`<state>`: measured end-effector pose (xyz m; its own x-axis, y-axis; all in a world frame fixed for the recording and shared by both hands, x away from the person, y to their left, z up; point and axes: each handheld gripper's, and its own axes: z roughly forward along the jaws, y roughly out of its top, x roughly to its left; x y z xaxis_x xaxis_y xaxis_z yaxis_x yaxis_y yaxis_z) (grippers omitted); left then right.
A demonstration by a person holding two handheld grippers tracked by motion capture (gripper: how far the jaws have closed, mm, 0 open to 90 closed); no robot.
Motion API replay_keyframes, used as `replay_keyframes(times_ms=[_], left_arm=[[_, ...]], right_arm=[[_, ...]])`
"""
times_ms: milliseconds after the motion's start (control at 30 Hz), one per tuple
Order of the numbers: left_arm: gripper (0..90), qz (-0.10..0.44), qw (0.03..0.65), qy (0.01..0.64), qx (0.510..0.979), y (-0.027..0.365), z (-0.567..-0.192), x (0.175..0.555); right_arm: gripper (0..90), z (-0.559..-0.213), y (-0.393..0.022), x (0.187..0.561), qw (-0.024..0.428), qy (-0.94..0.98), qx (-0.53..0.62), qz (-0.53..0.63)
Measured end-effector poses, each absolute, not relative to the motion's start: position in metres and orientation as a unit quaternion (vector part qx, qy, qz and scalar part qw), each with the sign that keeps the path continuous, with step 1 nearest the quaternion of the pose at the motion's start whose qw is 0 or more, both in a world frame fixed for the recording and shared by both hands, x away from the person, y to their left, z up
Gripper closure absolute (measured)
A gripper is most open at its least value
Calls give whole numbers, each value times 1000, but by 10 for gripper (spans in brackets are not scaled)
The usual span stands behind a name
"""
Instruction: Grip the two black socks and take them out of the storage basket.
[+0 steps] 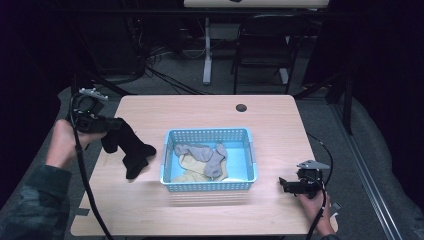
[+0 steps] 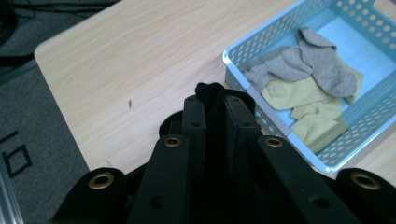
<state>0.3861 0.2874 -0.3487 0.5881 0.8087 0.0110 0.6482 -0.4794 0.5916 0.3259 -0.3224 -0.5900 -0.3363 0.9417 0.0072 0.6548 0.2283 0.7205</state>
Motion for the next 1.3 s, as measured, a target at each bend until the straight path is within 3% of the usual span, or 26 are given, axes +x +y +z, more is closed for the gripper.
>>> replay_keyframes(times_ms=[1167, 1267, 1300], left_arm=[[790, 49, 214, 523, 824, 309, -514, 417], [759, 49, 224, 528, 818, 307, -522, 419], [705, 47, 227, 527, 818, 307, -524, 419]], right_arm=[[15, -590, -322, 326, 223, 751, 531, 322], [15, -590, -322, 326, 223, 751, 531, 322], [14, -590, -322, 326, 223, 752, 531, 322]])
